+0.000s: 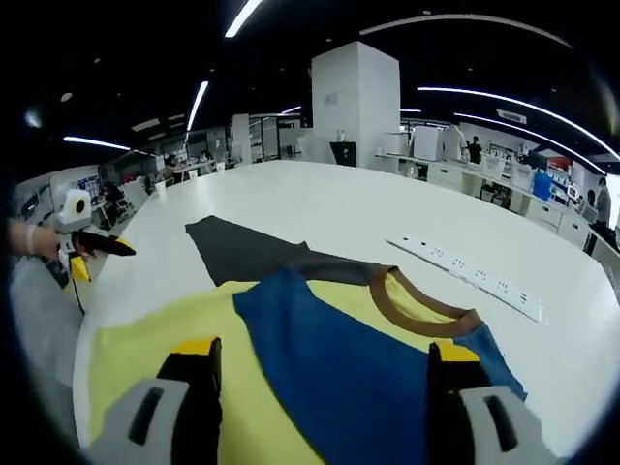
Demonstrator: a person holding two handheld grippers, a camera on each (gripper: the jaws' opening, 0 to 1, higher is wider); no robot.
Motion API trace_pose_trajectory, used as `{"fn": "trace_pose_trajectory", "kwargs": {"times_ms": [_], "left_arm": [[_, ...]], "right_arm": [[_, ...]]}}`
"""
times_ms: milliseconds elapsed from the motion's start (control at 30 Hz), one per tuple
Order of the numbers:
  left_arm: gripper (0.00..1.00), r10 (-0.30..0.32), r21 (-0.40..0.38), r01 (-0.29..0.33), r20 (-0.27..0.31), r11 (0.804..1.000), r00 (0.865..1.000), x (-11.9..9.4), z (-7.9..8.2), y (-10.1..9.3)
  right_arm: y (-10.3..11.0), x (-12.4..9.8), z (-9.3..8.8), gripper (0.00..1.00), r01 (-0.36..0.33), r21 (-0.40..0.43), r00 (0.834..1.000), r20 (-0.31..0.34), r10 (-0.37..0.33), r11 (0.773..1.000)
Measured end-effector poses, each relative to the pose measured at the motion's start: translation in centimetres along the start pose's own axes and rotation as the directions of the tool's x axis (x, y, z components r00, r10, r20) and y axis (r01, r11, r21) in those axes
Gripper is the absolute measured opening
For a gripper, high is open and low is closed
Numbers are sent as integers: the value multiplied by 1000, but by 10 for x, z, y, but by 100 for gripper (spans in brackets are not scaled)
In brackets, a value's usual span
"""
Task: Fold the garment on the visible template until the final outline fits inside the template.
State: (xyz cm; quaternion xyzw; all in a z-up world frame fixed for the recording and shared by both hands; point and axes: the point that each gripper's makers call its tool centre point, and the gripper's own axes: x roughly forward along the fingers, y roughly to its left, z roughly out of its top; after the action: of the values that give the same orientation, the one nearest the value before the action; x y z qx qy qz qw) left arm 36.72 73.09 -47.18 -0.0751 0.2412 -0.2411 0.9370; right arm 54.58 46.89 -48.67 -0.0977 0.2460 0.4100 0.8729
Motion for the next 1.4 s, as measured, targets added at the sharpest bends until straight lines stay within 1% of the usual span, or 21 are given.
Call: {"fn": "trace_pose_trajectory", "kwargs": {"times_ms": [67,133,233,400,467,533,600,700,867,967,1100,1167,1267,1300,1367,1400], "left_arm": [[73,5,-3,-5,4,1000,1000,0,1,1],[73,7,-5,-7,7,1000,1000,0,1,2],[73,7,-5,-7,4,1000,1000,0,0,3],[73,-3,0,3,-6,1000,1000,1,-2,0],[73,-3,1,3,-6,1000,1000,1,-2,0],[74,-1,-1,1,-4,1000,1000,1,-1,1],[74,-2,-1,2,-3,1000,1000,1,-1,1],[74,-3,0,3,-6,1000,1000,1,-1,1],[74,-2,-8,2,2,1000,1000,1,1,1],[74,-2,-8,3,5,1000,1000,1,1,0],[74,0,-7,0,8,1000,1000,2,2,2],[74,1,-8,-1,8,1000,1000,1,2,2],[74,9,-29,-8,32,1000,999,1,8,5],[74,16,-49,-13,57,999,998,1,13,9],[73,29,-73,-23,74,997,997,0,17,13],[73,33,-68,-28,71,997,997,-1,17,17]], "right_arm": [[-1,-10,-4,89,12,8,1000,-3,-12,1000],[-6,-17,-8,90,27,18,1000,-3,-27,999],[-13,-28,-14,91,45,52,999,7,-46,998],[-20,-42,-22,95,63,50,998,6,-63,997],[-17,-49,-25,99,71,51,997,5,-71,996],[-17,-54,-26,99,81,61,997,9,-82,995],[-24,-60,-30,99,89,73,996,12,-90,993],[-21,-70,-34,99,105,70,994,6,-106,992],[-24,-91,-38,99,129,100,991,24,-132,987],[-21,-107,-45,99,136,102,990,23,-139,985],[-20,-121,-51,99,153,108,988,20,-156,982],[-20,-128,-53,99,162,124,985,33,-167,979],[-17,-138,-58,99,173,132,983,32,-179,976],[-17,-139,-59,99,175,132,983,31,-181,976],[-16,-143,-62,99,182,144,982,26,-187,973],[-17,-146,-63,99,183,148,981,29,-189,972]]}}
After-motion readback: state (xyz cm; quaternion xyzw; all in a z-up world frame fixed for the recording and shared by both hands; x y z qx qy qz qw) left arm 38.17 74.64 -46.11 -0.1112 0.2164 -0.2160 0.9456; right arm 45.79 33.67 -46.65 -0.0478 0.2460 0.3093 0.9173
